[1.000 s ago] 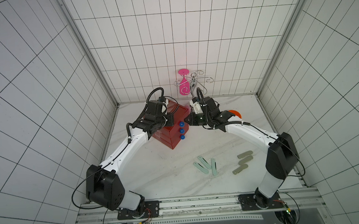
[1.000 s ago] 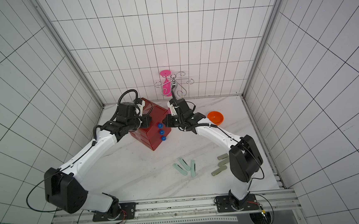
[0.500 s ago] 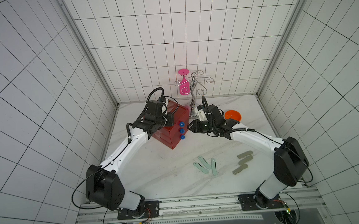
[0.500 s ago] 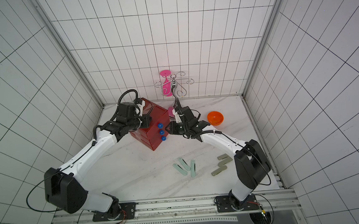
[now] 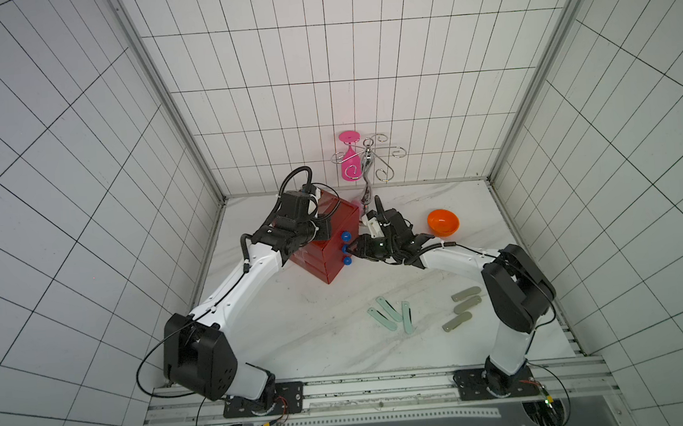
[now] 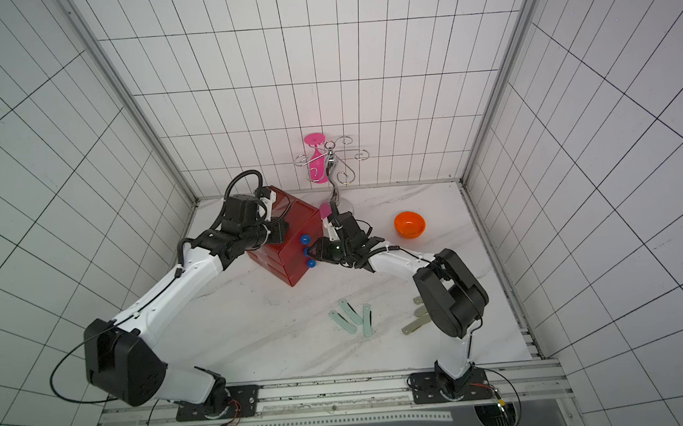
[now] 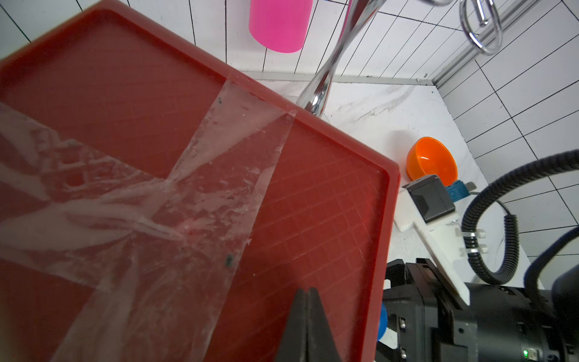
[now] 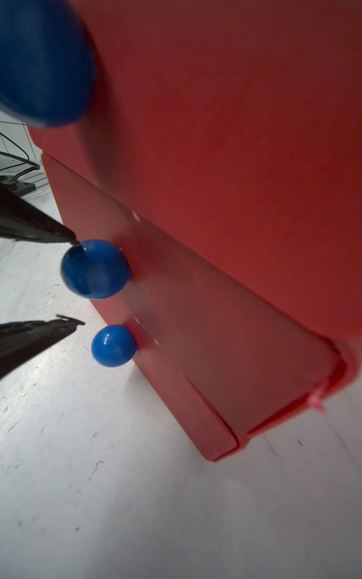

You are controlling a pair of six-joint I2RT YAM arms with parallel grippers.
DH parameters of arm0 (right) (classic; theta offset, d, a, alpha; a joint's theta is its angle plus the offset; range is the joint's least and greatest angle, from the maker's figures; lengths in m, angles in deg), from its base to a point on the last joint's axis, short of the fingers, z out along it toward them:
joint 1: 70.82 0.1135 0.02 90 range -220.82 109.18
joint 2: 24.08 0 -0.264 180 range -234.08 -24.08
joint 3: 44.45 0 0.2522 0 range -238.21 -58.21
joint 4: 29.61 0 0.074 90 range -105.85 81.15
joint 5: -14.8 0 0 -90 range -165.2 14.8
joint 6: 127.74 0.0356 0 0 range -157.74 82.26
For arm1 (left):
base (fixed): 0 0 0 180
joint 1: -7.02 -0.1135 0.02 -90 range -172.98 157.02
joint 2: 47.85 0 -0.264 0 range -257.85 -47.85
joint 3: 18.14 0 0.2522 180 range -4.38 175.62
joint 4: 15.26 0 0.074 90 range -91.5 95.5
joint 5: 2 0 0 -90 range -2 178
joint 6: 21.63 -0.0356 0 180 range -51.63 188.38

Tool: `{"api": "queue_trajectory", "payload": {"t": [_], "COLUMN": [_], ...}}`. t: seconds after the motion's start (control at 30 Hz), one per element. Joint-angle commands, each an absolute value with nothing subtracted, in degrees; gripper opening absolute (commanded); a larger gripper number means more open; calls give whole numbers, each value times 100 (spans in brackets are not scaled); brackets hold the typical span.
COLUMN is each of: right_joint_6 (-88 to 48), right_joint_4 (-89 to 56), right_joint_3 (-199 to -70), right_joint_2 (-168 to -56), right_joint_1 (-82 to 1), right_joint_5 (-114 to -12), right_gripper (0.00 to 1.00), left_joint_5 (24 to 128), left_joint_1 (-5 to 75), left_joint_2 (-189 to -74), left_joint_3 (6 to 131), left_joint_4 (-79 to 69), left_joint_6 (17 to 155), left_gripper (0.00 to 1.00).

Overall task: Place the fruit knives into the drawer by color
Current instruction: Open the drawer in the storage box.

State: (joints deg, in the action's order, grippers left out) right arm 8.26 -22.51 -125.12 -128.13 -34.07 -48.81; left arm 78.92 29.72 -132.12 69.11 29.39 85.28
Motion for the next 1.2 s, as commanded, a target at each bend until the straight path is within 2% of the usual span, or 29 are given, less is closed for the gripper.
{"api": "queue_trajectory", "payload": {"t": [0.0, 0.33, 0.47, 0.7, 1.17], "right_joint_6": [1040, 1321, 1428, 1605, 1573], "right_joint_4": [-2898, -3555, -3713, -3977, -3950], "right_joint_3": [-12221, -12198, -12171, -12052, -11627], "right_joint_2": [-12941, -13266, -13331, -13355, -13057], "right_joint_1": [-3426, -3451, -3484, -3546, -3622], "right_joint_5": [-4758, -4600, -4563, -4514, -4611], "right_gripper": [41, 40, 36, 22, 16], "left_joint_5": [8018, 7965, 7947, 7933, 7945], "left_joint_1": [2925, 2887, 2890, 2890, 2890], "left_joint_2": [-13451, -13469, -13478, -13477, -13486], "left_joint_3": [6652, 6653, 6663, 6656, 6652], "left_joint_4": [4062, 4059, 4059, 4060, 4060], "left_joint_6": [8499, 8500, 8500, 8499, 8499], "left_gripper": [0, 0, 0, 0, 0]}}
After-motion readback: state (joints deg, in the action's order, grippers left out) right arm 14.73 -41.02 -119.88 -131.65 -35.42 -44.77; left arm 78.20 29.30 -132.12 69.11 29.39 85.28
